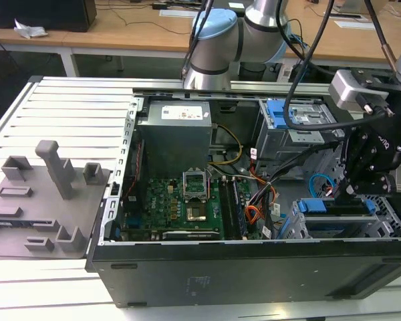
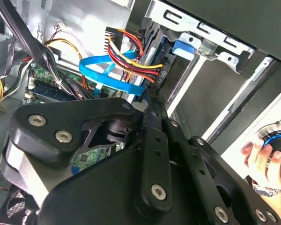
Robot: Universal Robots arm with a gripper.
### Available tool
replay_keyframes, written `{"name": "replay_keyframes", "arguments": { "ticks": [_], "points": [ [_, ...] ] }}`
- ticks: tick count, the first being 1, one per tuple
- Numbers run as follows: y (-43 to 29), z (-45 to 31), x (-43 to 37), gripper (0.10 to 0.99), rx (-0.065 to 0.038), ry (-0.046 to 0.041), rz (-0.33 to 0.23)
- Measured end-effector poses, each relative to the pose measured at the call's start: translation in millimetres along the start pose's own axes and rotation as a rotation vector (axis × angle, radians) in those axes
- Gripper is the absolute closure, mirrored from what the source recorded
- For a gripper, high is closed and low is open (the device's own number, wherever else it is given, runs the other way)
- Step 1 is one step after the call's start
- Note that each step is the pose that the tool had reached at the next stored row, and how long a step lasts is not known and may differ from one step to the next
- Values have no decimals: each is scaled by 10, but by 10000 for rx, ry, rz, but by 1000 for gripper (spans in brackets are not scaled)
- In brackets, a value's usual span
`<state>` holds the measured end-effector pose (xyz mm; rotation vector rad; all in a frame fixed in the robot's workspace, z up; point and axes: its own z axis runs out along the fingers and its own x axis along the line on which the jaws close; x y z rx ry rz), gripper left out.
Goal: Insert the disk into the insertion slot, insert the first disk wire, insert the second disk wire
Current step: 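Insert the second disk wire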
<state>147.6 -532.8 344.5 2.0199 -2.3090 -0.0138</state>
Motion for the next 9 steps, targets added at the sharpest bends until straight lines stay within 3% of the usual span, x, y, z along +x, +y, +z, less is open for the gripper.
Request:
{"name": "replay_keyframes", "arguments": {
  "ticks": [7, 9],
  "points": [
    [0, 6, 0, 980, -3, -25, -4],
    [5, -111, 5, 980, -2, -19, -4]
  ]
}}
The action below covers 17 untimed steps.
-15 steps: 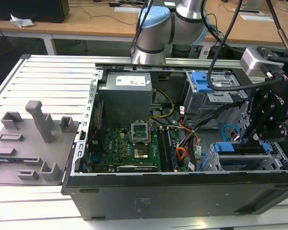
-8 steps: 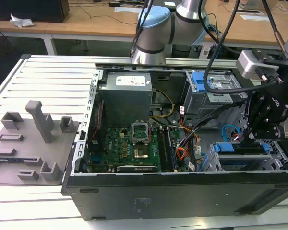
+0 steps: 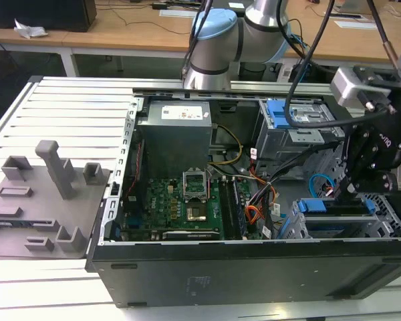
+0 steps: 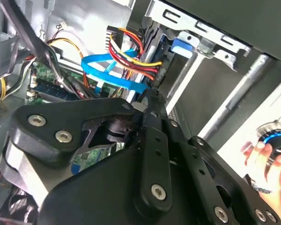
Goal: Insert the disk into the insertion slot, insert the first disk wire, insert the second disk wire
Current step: 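Insert the second disk wire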
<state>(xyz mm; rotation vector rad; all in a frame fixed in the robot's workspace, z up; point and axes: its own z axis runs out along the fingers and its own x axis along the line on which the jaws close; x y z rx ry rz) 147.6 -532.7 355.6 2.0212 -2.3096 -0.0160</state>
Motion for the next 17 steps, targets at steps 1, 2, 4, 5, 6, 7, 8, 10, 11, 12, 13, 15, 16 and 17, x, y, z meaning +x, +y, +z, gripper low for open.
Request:
{"name": "replay_keyframes", "arguments": {
  "ticks": [1, 2, 4, 5, 6, 7, 8, 10, 11, 12, 13, 15, 16, 17],
  "points": [
    [4, -69, 3, 980, 0, 1, 0],
    [6, -108, 5, 980, 0, 2, 0],
    [12, -209, 10, 980, 0, 1, 0],
    [13, -234, 11, 980, 0, 1, -1],
    [14, -258, 12, 980, 0, 1, 0],
    [16, -287, 14, 980, 0, 1, 0],
    [18, -317, 15, 980, 0, 2, -1],
    [41, -330, 19, 980, 10, -16, -1],
    [53, -332, 21, 980, 20, -20, 0],
    [57, -332, 22, 980, 23, -22, 0],
    [57, -332, 22, 980, 24, -23, -2],
    [59, -332, 22, 980, 24, -23, -1],
    [60, -332, 22, 980, 25, -22, -1],
    [60, -332, 22, 980, 24, -22, -1]
  ]
}}
